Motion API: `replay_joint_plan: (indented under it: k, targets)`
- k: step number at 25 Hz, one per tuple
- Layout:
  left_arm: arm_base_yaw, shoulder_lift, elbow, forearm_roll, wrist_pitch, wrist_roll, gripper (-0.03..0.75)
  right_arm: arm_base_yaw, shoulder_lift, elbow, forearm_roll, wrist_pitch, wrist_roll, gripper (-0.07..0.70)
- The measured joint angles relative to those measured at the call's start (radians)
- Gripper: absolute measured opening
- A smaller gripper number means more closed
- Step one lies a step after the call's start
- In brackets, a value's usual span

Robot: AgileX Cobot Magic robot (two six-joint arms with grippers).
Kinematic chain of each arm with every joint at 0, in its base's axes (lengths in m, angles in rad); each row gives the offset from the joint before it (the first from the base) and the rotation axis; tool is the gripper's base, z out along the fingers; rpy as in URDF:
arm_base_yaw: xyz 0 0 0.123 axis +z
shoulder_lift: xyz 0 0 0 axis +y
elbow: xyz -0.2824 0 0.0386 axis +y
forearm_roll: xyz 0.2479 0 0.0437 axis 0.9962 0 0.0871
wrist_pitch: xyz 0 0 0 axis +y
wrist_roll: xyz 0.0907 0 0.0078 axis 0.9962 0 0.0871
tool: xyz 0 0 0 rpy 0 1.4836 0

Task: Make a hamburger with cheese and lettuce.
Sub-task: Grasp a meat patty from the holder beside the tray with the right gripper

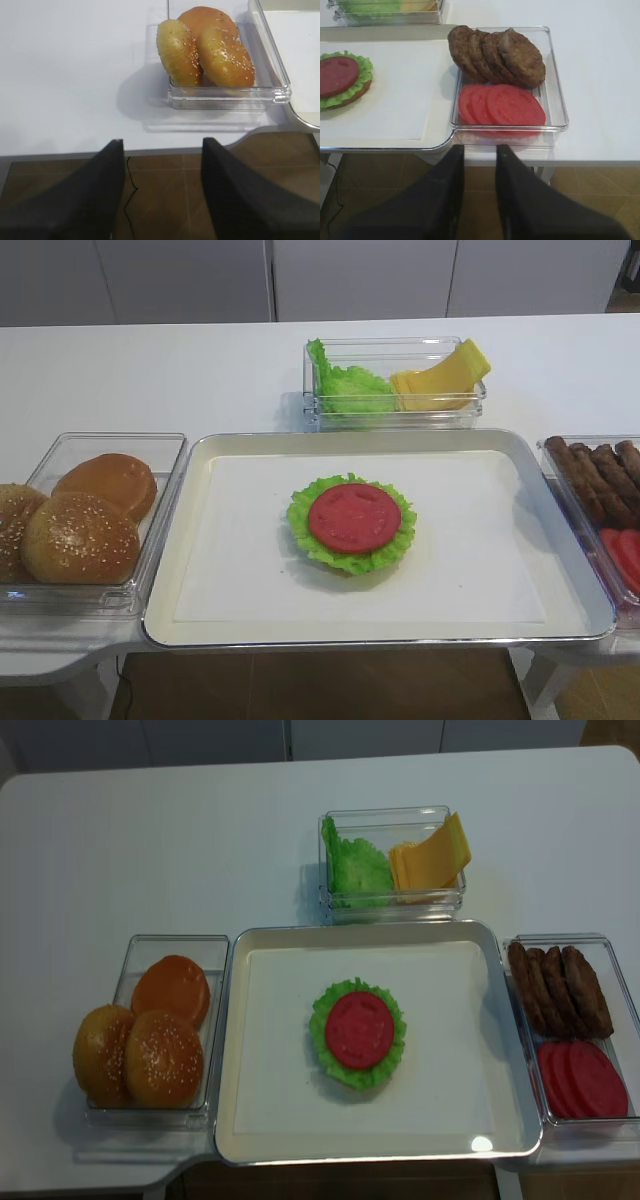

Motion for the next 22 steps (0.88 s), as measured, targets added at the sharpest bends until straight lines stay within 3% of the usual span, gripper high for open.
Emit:
replay_joint_plan:
  k: [8,13,17,22]
  targets:
    - [0.0,0.0,0.0,0.0,0.0,0.0,0.37,0.0,0.0,0.0,0.095,-0.03,0.0,0.415]
    - [0.0,0.0,0.0,0.0,0.0,0.0,0.37,0.0,0.0,-0.03,0.153,-0.118,0.039,0.442]
    - [0.0,0.0,0.0,0.0,0.0,0.0,0.37,0.0,0.091,-0.107,0.144,-0.135,0.051,0.445]
    - [0.0,0.0,0.0,0.0,0.0,0.0,0.37,0.0,0.334,-0.239,0.132,-0.152,0.051,0.445]
